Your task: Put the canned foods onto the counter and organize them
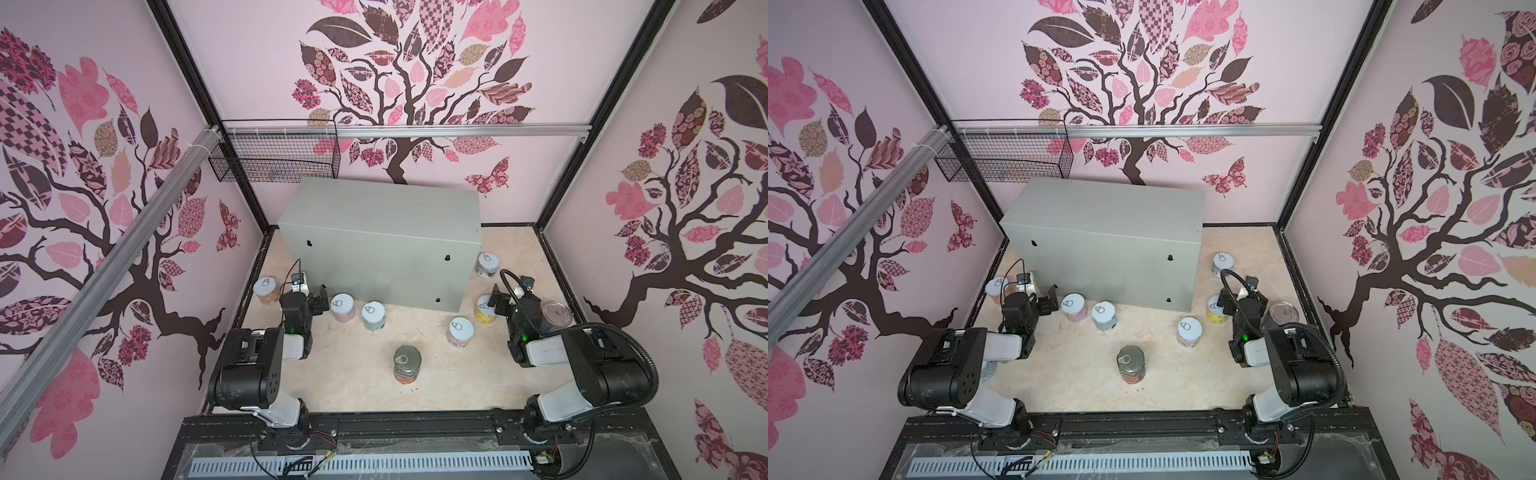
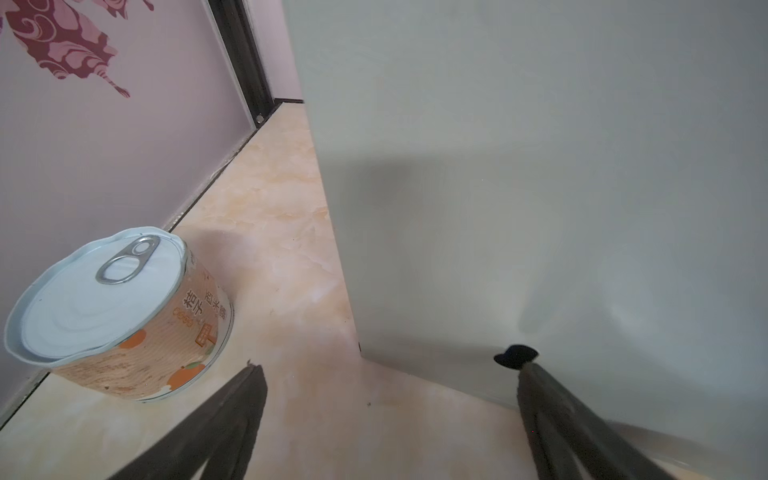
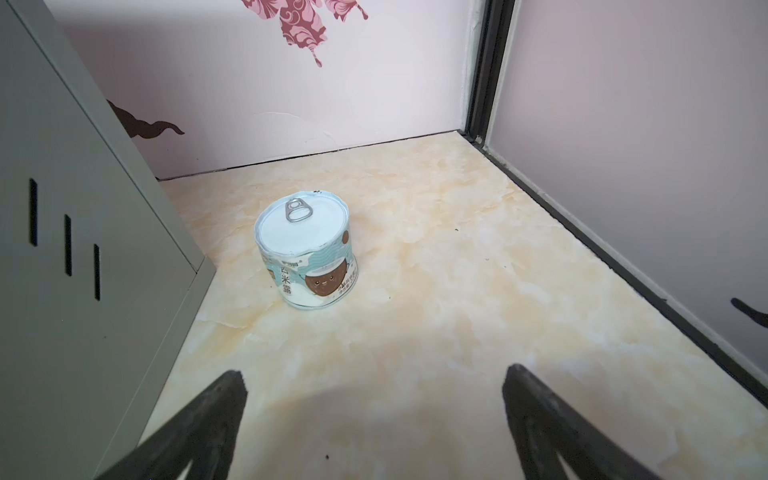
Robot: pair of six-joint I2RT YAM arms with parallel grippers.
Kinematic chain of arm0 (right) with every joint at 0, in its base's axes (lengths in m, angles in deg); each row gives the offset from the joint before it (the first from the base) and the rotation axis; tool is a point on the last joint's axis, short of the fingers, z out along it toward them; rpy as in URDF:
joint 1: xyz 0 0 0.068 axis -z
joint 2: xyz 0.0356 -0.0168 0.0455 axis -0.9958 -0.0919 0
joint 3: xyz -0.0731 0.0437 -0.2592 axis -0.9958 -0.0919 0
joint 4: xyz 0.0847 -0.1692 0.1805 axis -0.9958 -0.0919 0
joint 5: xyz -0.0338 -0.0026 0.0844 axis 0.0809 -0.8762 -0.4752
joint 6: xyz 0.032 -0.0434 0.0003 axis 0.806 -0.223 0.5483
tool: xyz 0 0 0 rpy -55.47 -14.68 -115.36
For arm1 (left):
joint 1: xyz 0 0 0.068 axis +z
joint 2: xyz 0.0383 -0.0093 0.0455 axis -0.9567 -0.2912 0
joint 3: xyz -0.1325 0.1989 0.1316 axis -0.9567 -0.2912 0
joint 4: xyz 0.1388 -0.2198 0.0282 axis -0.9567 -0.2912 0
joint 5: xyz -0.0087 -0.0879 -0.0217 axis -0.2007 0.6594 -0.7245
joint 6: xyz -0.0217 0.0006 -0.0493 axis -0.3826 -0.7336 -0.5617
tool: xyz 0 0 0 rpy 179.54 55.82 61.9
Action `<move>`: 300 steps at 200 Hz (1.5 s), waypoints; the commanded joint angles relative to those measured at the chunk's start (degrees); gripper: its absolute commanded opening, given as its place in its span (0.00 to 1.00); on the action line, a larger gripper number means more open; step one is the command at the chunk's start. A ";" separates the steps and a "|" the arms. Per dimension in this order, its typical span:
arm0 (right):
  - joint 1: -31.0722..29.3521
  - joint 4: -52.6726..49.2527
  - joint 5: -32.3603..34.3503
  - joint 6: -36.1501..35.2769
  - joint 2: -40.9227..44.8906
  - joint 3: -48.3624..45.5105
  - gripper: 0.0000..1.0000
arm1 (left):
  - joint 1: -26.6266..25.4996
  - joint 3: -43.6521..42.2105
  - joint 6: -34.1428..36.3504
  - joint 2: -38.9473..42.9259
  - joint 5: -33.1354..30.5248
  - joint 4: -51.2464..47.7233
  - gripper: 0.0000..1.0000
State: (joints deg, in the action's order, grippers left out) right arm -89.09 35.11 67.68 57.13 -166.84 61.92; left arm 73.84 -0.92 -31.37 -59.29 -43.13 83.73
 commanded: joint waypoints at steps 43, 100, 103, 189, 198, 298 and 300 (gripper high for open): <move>0.24 1.54 0.21 -0.25 -1.05 1.17 1.00 | 0.00 0.66 -0.40 0.05 -0.21 1.45 0.98; 0.23 1.57 0.21 -0.30 -1.09 1.11 1.00 | -0.06 0.74 -0.36 -0.02 -0.21 1.35 0.98; 0.30 1.48 0.21 -0.29 -1.15 1.17 1.00 | -0.06 0.78 -0.37 -0.02 -0.25 1.38 0.98; 0.29 1.37 0.21 -0.29 -1.23 1.32 1.00 | 0.10 0.74 -0.46 0.01 0.10 1.41 0.98; 0.26 1.28 0.21 -0.29 -1.32 1.37 1.00 | 0.14 0.91 -0.58 -0.08 0.14 0.98 0.98; -1.29 -15.58 8.12 1.80 16.29 2.85 1.00 | -0.47 6.75 -3.55 13.85 -6.01 -20.12 0.98; -1.27 -16.87 8.43 2.05 17.02 3.19 1.00 | -0.50 6.83 -3.72 14.48 -5.96 -20.58 0.98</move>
State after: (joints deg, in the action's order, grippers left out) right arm -89.96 30.43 71.59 57.08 -159.69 61.06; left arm 73.52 4.02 -32.94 -50.74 -47.87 71.27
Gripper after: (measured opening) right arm 0.998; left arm 0.981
